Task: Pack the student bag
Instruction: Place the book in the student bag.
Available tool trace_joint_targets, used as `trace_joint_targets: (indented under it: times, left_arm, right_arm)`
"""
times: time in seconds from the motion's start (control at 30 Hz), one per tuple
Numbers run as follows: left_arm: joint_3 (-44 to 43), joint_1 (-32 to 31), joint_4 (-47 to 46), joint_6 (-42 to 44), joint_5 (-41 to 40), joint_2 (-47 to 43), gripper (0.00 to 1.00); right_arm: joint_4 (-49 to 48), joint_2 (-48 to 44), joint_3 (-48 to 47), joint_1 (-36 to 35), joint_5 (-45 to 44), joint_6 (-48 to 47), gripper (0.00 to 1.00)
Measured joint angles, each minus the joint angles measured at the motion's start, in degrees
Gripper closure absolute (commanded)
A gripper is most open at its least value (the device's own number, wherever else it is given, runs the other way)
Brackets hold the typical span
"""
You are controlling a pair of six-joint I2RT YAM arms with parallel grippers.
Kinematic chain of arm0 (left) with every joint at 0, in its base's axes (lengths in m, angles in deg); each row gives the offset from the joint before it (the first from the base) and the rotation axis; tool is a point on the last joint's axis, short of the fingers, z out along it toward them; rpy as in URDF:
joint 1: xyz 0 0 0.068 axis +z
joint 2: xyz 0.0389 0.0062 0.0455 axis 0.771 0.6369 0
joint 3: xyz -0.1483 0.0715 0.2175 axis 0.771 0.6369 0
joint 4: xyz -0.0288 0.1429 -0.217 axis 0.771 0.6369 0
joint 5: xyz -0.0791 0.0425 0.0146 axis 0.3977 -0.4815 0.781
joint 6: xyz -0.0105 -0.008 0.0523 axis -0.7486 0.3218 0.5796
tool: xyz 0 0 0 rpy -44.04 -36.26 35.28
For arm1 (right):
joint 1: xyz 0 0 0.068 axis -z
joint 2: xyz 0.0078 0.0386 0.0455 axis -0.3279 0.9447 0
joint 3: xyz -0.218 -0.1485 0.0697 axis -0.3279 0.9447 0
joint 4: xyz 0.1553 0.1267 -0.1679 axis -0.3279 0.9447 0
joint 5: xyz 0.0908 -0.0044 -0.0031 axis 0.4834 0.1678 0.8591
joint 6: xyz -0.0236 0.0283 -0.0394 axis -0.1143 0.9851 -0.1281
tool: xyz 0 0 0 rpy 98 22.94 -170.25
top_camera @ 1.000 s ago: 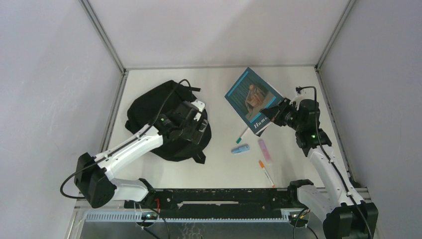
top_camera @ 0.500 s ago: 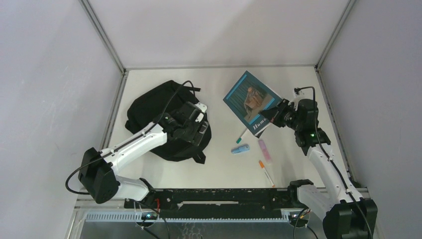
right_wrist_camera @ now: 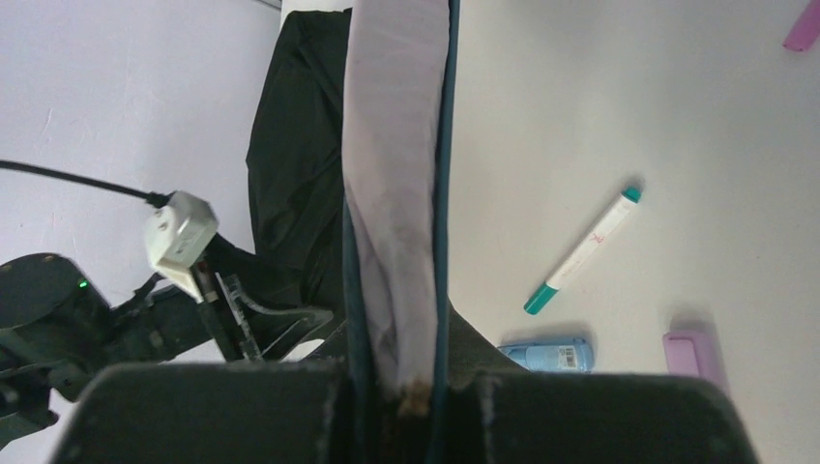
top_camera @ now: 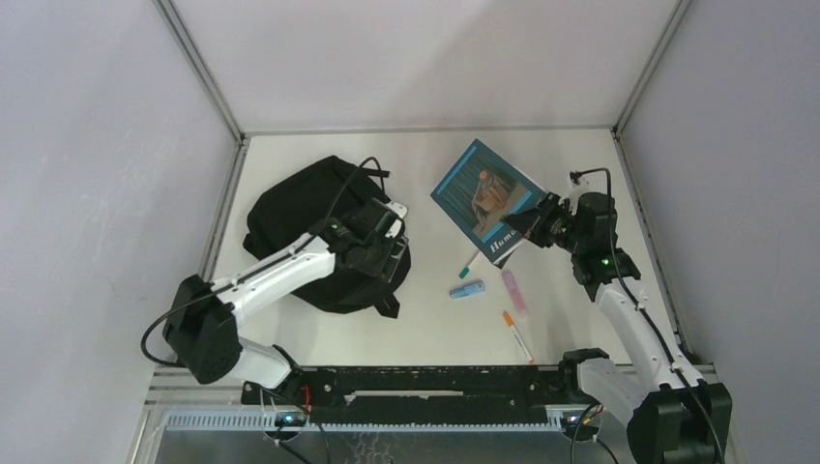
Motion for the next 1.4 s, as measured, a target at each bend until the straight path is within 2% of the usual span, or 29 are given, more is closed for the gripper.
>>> trace_joint_targets:
  times: [0.17,0.4,0.63,0.9,1.03,1.23,1.4]
  left_arm:
    - [0.00,0.02,0.48,-1.18,-2.08,3.69,0.41]
    - [-0.74,1.55,1.75,-1.53,-5.03,2.78,0.51]
    - [-1.53,3.39,3.39,-1.66,-5.29,2.36,0.56]
    - [-1.64,5.18,3.87,-2.58,-3.52,-1.03,0.77]
    - [-1.84,6.32,3.93,-2.99,-2.54,-2.49,1.00]
    - [-4.35,7.41,6.64,-2.93,-2.49,-1.95,1.00]
    - [-15.08,10.12,11.96,-2.60,-5.22,-1.05,1.00]
  right_arm:
    - [0.04,0.00,0.52,0.00,0.33,0.09,1.00]
    - [0.07,-0.04,0.52,0.02,0.28,-0.02,1.00]
    - [0.04,-0.04,0.52,0.02,0.33,0.00,1.00]
    - [0.04,-0.04,0.55,0.02,0.33,0.04,1.00]
    - [-0.37,-0.04,1.16,0.04,0.35,0.28,1.00]
    - [-0.79,0.00,1.70,0.04,2.16,0.70,1.00]
    - [-2.38,-0.13,1.70,-0.90,7.32,2.97,1.00]
